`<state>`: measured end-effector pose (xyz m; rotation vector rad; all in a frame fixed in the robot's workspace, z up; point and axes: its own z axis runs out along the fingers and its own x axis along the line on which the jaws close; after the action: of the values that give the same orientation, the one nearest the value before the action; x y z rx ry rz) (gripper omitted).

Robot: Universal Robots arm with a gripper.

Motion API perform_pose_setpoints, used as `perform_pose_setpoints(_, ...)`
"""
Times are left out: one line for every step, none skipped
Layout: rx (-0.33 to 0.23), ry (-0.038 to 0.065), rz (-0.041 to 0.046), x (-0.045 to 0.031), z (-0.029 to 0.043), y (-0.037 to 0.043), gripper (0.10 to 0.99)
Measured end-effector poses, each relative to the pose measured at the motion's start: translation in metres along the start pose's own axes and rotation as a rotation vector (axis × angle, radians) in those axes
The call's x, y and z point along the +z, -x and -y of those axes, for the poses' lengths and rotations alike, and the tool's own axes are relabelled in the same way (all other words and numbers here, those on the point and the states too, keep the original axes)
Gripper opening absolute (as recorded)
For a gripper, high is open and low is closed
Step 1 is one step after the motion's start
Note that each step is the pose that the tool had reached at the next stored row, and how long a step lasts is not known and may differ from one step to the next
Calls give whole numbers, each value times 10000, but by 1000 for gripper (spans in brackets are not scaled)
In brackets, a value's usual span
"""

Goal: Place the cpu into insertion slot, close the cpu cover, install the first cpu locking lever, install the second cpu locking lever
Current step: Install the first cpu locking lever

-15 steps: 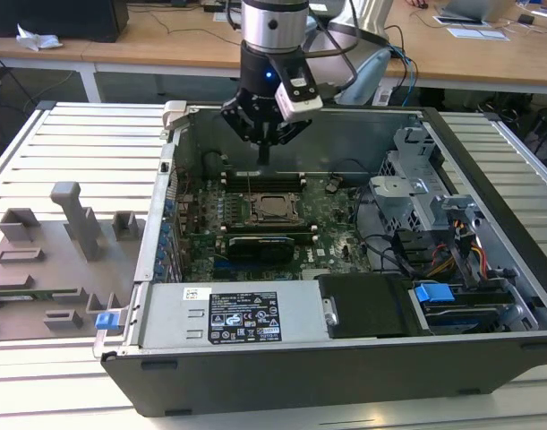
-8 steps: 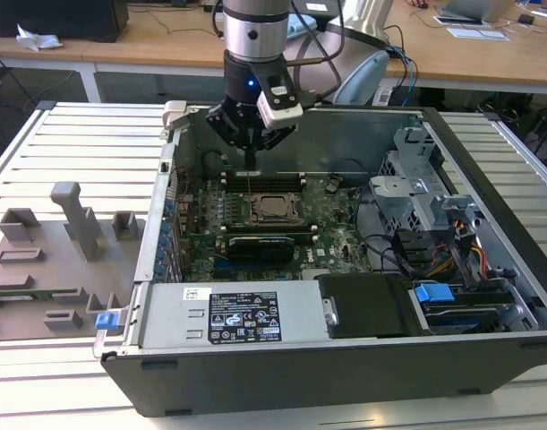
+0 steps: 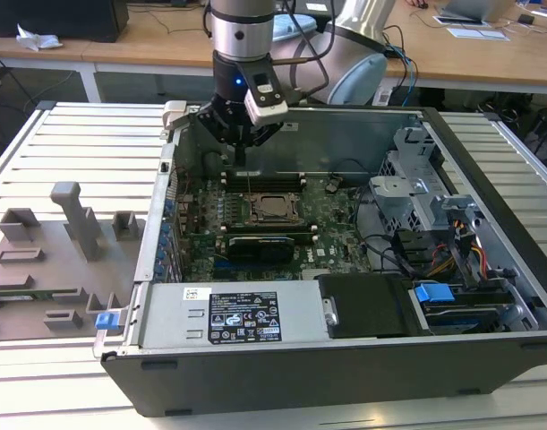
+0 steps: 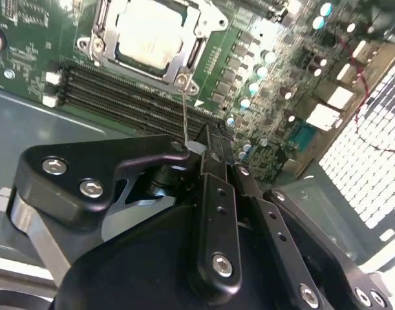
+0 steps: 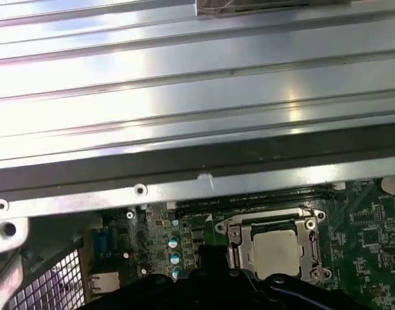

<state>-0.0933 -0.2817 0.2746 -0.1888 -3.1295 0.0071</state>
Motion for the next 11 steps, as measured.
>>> perform_pose_setpoints(-4, -1, -1, 27, -50, -8, 106)
perform_pose_setpoints(-5, 0, 0, 41, -61, -9, 106)
perform_pose_setpoints(-7, -5, -1, 61, -65, -6, 106)
perform_pose_setpoints(-7, -8, -1, 65, -67, 0, 106)
perform_pose_setpoints(-8, -10, 0, 68, -68, 7, 106)
perform_pose_setpoints(-6, -13, 1, 73, -70, 25, 106)
perform_pose_setpoints(-6, -14, 0, 75, -73, 45, 106)
perform_pose_setpoints(-6, -15, 0, 77, -75, 66, 106)
perform_pose_setpoints(-7, -15, 1, 78, -77, 80, 106)
perform_pose_setpoints(-8, -15, 0, 80, -80, 101, 106)
perform_pose_setpoints(-8, -15, 0, 82, -83, 127, 106)
